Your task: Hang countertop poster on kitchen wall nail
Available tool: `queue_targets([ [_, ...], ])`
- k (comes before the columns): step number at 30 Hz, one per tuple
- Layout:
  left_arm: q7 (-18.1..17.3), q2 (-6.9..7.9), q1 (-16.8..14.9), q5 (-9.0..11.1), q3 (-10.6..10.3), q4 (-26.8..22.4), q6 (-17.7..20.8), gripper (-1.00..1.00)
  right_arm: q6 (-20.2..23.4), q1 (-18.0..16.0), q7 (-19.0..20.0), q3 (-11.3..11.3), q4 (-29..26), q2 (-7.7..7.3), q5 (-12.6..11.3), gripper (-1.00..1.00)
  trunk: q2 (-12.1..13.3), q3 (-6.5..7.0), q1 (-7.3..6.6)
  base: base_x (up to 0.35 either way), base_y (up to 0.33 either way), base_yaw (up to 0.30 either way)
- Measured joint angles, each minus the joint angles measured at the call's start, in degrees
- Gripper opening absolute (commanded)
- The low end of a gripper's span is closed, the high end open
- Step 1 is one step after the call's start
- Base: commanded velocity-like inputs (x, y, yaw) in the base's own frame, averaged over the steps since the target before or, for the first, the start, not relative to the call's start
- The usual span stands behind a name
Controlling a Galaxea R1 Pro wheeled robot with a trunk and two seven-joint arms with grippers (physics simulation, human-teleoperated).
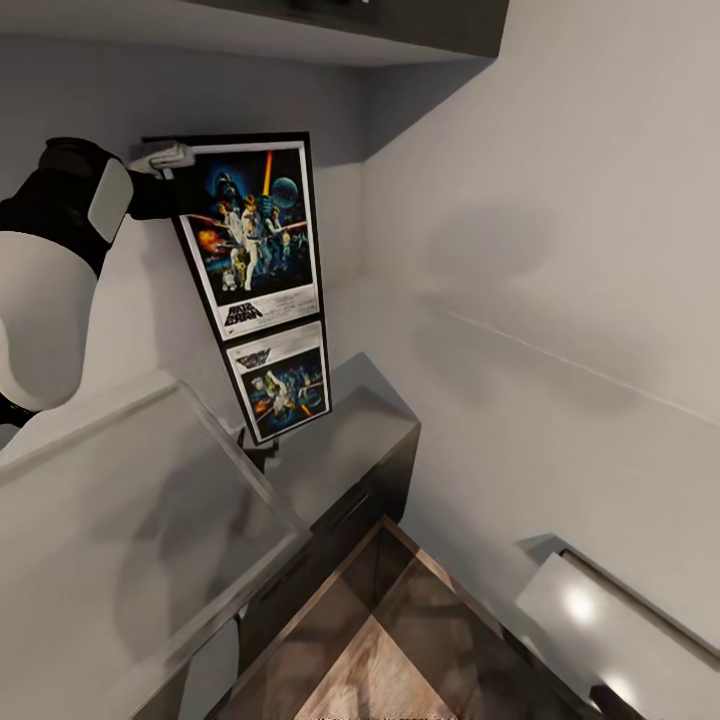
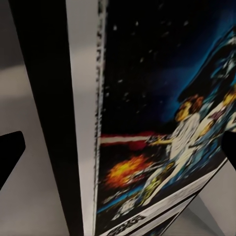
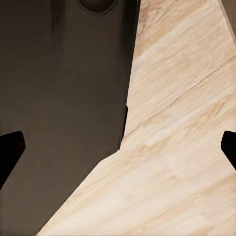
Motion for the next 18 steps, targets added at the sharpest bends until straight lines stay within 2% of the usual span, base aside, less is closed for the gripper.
queue_targets([
  [18, 0.0, 0.04, 0.0, 0.05, 0.0, -0.01, -0.02, 1.0, 0.0, 0.0, 0.0, 0.0, 0.02, 0.0, 0.0, 1.0, 0.0, -1.3, 0.0, 0.0, 0.0, 0.0],
])
